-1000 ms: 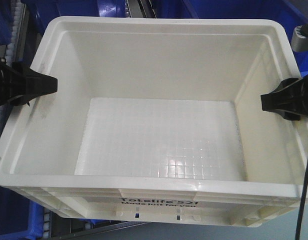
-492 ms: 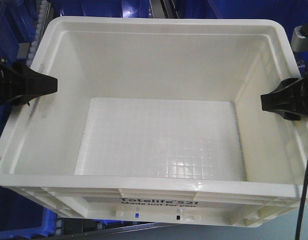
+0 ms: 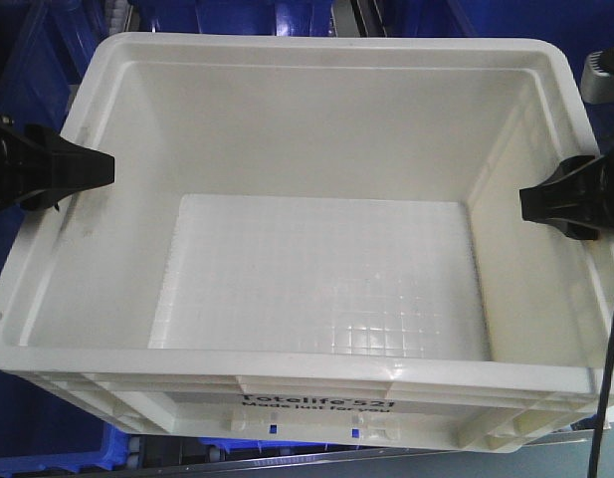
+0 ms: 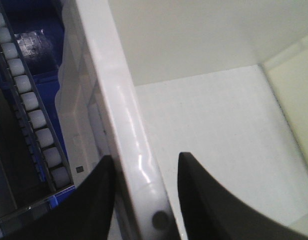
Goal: Move bin from left to right shelf
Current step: 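Hold the crate with both grippers while the base aligns with the roller shelf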
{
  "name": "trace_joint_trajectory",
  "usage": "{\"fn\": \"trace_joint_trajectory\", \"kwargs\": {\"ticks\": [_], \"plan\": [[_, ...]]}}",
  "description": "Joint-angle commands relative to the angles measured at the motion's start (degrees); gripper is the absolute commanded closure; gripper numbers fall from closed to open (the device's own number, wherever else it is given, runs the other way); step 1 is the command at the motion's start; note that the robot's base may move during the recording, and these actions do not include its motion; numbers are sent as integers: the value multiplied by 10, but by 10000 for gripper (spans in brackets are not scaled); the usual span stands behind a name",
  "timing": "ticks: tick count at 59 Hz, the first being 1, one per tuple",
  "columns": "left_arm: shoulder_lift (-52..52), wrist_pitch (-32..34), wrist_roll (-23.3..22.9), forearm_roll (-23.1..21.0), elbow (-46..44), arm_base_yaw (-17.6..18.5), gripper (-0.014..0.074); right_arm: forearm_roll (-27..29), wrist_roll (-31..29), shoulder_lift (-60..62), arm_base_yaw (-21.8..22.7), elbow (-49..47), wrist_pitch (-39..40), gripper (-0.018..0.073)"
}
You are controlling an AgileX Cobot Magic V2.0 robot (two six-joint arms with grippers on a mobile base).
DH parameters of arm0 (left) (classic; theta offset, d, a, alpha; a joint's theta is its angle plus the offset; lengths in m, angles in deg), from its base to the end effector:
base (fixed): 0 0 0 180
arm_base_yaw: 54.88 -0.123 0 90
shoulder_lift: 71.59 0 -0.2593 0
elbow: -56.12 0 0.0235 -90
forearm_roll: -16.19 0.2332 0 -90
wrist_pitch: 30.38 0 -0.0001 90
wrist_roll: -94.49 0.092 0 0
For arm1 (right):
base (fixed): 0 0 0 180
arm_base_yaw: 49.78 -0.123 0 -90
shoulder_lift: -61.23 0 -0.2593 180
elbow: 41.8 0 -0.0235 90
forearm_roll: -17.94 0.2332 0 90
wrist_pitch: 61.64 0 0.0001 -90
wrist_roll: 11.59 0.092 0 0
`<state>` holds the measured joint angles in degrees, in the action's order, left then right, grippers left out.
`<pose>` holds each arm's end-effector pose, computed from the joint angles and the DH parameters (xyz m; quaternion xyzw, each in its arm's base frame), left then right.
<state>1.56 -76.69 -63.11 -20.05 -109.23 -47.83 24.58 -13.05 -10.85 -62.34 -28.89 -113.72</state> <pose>0.2159 -0.0664 0.3524 0.1159 0.8745 -0.2388 0.4060 0.2061 0.0545 0.3466 -0.0971 0.9241 0.0906 0.3582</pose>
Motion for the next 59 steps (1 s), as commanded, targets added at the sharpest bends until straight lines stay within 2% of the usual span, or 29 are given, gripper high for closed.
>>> {"fn": "trace_joint_trajectory", "kwargs": {"ticks": [1, 59], "plan": [[-23, 12, 29, -72, -23, 10, 603, 16, 2, 12, 0, -26, 75, 564], [-23, 12, 29, -72, -23, 10, 603, 16, 2, 12, 0, -26, 75, 564]]}}
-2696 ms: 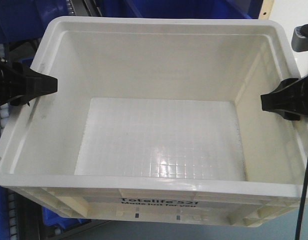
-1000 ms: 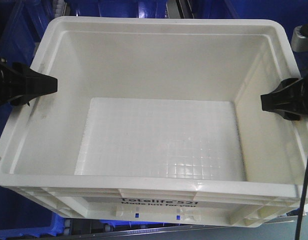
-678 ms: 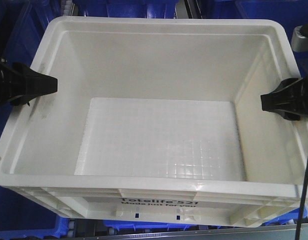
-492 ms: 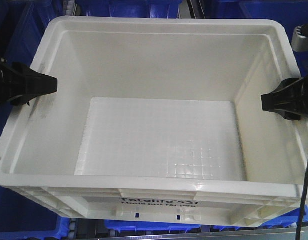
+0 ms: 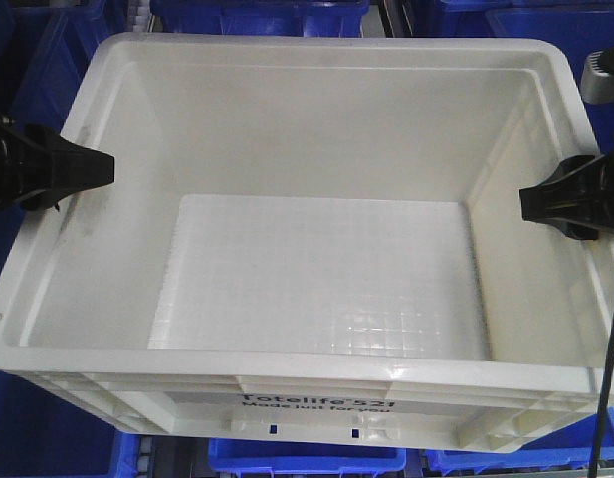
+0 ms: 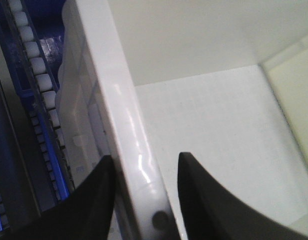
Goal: Move bin from left to right shelf
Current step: 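Hold the crate with both grippers while the base aligns with the roller shelf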
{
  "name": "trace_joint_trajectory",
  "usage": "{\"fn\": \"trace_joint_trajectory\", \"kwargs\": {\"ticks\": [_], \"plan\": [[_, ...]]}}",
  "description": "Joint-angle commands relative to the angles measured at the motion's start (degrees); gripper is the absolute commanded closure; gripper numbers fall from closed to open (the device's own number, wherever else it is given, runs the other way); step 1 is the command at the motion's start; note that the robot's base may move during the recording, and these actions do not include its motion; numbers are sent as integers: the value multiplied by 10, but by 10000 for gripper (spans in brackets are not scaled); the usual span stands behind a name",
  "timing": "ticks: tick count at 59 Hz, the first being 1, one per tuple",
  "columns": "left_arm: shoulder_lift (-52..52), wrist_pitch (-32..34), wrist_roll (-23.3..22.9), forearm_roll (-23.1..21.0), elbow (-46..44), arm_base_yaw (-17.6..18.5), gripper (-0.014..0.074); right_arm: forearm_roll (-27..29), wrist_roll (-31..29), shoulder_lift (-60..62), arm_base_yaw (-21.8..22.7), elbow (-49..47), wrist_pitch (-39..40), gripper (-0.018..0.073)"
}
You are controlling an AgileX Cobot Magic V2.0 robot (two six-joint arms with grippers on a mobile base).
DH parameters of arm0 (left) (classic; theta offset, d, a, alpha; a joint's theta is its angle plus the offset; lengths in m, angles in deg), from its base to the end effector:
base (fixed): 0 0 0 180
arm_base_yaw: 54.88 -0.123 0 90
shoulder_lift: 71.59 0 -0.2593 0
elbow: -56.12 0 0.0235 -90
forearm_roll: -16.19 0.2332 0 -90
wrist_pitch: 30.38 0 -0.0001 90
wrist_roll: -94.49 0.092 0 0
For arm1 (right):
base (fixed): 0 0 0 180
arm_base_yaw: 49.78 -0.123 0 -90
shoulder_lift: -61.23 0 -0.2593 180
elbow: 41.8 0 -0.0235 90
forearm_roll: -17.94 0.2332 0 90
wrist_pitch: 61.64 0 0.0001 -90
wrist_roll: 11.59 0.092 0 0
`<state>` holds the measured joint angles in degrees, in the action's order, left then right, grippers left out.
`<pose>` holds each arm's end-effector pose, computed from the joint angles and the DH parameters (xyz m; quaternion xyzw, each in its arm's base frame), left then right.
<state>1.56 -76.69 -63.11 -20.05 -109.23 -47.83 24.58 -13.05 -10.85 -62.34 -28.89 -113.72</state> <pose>0.2159 -0.0664 0.3524 0.1159 0.8745 -0.2388 0.4060 0.2061 0.0545 0.3466 -0.0971 0.9241 0.0906 0.3582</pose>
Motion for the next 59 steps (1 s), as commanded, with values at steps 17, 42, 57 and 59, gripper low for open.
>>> {"fn": "trace_joint_trajectory", "kwargs": {"ticks": [17, 42, 57, 59], "plan": [[-23, 12, 29, -72, -23, 10, 603, 16, 2, 12, 0, -26, 74, 564], [-23, 12, 29, -72, -23, 10, 603, 16, 2, 12, 0, -26, 74, 564], [-23, 12, 29, -72, -23, 10, 603, 16, 2, 12, 0, -26, 74, 564], [-23, 12, 29, -72, -23, 10, 603, 16, 2, 12, 0, -26, 74, 564]]}}
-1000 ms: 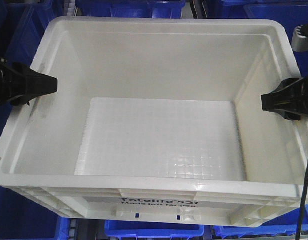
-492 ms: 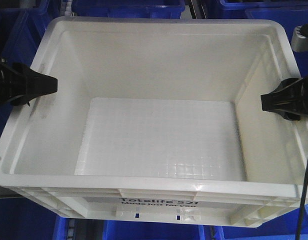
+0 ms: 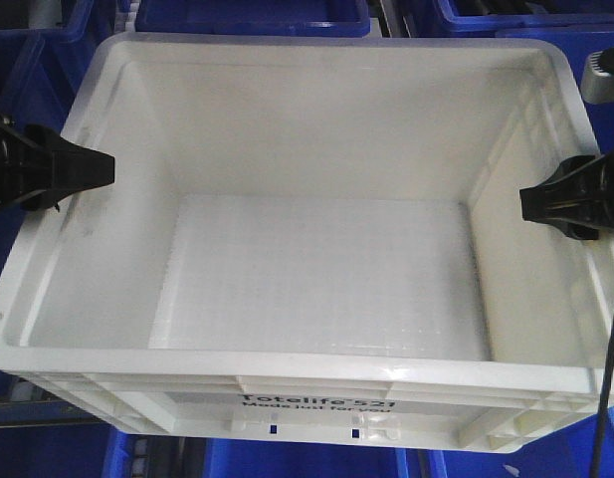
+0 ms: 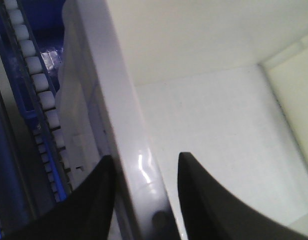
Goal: Move bin from left to right shelf
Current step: 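Hold the crate with both grippers while the base aligns with the roller shelf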
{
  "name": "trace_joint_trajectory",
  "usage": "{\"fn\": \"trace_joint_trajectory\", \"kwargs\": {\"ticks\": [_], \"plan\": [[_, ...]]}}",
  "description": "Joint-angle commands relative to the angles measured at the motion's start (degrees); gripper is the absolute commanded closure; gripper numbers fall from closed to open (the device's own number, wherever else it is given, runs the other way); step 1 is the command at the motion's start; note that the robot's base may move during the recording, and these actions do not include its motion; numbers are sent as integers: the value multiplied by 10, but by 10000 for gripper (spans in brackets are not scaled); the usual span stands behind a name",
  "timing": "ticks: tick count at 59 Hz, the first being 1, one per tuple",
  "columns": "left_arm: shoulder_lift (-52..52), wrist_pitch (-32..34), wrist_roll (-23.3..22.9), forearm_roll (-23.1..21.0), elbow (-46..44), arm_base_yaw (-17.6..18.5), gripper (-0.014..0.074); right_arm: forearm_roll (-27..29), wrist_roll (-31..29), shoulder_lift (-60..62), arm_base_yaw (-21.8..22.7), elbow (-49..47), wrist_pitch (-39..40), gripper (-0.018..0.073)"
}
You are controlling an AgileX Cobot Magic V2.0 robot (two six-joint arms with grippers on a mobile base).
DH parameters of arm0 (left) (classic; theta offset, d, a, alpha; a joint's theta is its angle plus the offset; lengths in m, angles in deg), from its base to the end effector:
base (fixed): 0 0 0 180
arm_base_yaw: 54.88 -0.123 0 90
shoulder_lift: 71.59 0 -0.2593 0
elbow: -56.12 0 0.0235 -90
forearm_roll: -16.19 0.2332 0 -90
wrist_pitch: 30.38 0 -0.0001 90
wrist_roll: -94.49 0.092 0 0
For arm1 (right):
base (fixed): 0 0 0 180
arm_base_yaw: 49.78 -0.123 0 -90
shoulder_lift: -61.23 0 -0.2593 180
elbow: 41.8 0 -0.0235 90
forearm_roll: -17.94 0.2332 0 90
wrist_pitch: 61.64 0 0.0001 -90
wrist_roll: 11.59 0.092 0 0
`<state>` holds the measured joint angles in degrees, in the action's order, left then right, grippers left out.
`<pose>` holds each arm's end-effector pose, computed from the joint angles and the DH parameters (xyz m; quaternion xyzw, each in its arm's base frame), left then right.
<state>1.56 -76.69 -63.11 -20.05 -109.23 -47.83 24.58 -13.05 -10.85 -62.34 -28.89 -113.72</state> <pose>0.2159 -0.0664 0.3524 0.1159 0.8745 -0.2388 0.4060 0.2061 0.0545 0.3466 -0.0971 0.9241 0.0906 0.3582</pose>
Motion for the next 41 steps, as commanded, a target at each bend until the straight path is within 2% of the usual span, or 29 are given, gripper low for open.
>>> {"fn": "trace_joint_trajectory", "kwargs": {"ticks": [1, 41], "plan": [[-23, 12, 29, -72, -23, 10, 603, 16, 2, 12, 0, -26, 74, 564], [-23, 12, 29, -72, -23, 10, 603, 16, 2, 12, 0, -26, 75, 564]]}}
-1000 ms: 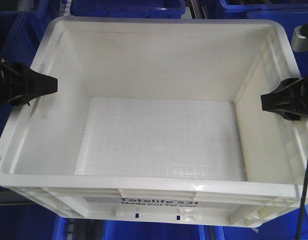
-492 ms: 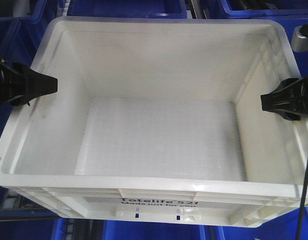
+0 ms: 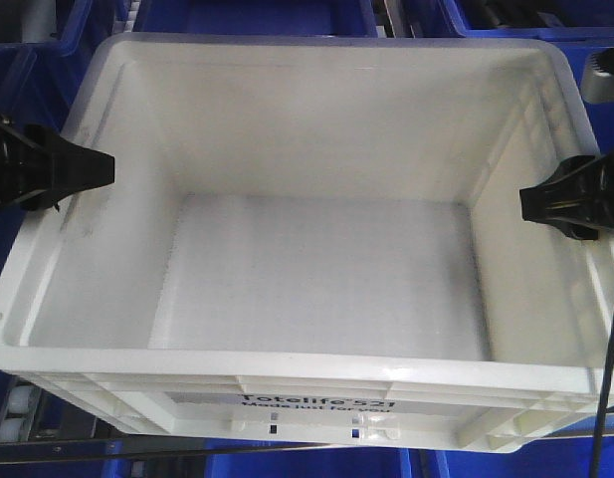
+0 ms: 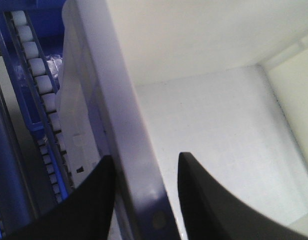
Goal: Move bin from left to right shelf
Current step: 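Hold the crate with both grippers while the base aligns with the roller shelf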
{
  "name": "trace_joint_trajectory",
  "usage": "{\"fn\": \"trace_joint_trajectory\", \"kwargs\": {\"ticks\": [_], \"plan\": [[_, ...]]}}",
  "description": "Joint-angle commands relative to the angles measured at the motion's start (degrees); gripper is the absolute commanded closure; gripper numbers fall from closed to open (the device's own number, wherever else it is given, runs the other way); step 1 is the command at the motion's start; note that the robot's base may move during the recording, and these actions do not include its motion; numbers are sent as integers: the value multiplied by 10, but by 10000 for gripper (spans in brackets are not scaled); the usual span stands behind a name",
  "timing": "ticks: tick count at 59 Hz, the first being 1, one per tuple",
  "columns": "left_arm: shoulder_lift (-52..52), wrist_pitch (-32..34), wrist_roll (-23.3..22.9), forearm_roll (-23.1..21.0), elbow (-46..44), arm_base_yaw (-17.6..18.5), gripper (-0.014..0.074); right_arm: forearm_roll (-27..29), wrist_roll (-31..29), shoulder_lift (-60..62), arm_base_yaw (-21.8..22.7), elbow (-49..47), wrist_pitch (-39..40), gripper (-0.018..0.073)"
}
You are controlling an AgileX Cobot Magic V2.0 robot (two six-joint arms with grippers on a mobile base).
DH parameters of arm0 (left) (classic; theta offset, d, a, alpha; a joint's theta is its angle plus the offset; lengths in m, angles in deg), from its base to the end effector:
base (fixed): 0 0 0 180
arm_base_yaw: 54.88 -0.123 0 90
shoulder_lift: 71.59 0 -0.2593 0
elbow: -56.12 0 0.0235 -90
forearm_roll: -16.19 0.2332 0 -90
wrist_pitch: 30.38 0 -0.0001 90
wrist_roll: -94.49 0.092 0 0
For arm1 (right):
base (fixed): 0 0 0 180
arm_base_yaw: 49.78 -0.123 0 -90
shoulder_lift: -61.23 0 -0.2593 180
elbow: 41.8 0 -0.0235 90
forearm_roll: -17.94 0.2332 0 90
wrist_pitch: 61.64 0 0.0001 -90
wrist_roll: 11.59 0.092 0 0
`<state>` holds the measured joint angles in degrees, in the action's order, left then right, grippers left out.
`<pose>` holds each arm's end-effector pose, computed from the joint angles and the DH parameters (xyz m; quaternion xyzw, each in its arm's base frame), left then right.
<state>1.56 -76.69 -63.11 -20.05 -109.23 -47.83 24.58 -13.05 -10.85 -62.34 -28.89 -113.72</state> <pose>0.2159 -0.0664 0.3524 0.1159 0.8745 -0.2388 0.4060 0.2061 0.0545 0.3466 -0.0971 0.9241 0.0906 0.3582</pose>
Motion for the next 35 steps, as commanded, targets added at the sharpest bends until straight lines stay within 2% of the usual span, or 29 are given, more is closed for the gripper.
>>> {"fn": "trace_joint_trajectory", "kwargs": {"ticks": [1, 35], "plan": [[-23, 12, 29, -72, -23, 10, 603, 16, 2, 12, 0, -26, 75, 564], [-23, 12, 29, -72, -23, 10, 603, 16, 2, 12, 0, -26, 75, 564]]}}
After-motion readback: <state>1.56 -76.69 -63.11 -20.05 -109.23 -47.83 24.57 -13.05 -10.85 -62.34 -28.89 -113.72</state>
